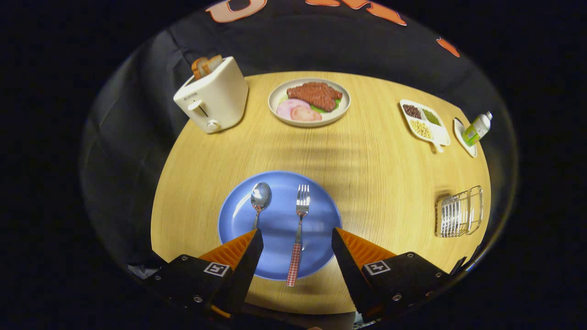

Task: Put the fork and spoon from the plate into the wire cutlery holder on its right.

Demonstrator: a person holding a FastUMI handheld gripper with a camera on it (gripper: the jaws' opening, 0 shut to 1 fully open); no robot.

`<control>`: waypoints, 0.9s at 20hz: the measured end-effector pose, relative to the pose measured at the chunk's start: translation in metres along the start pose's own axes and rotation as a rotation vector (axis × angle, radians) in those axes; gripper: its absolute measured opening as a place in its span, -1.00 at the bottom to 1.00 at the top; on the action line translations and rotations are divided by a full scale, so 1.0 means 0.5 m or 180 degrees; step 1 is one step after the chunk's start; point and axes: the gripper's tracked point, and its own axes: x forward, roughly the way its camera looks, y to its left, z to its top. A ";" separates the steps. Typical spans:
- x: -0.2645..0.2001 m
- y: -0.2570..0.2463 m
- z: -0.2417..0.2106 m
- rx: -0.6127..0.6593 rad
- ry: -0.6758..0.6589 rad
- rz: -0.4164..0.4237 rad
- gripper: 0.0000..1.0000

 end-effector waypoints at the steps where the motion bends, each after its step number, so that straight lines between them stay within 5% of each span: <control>1: 0.014 0.000 -0.011 0.0005 0.0111 -0.0001 0.74; 8: 0.088 -0.009 -0.065 0.0012 0.0664 -0.0167 0.35; 13: 0.107 -0.015 -0.082 0.0043 0.0825 -0.0303 -0.40; 18: 0.102 -0.006 -0.083 0.0204 0.0826 -0.0162 -0.80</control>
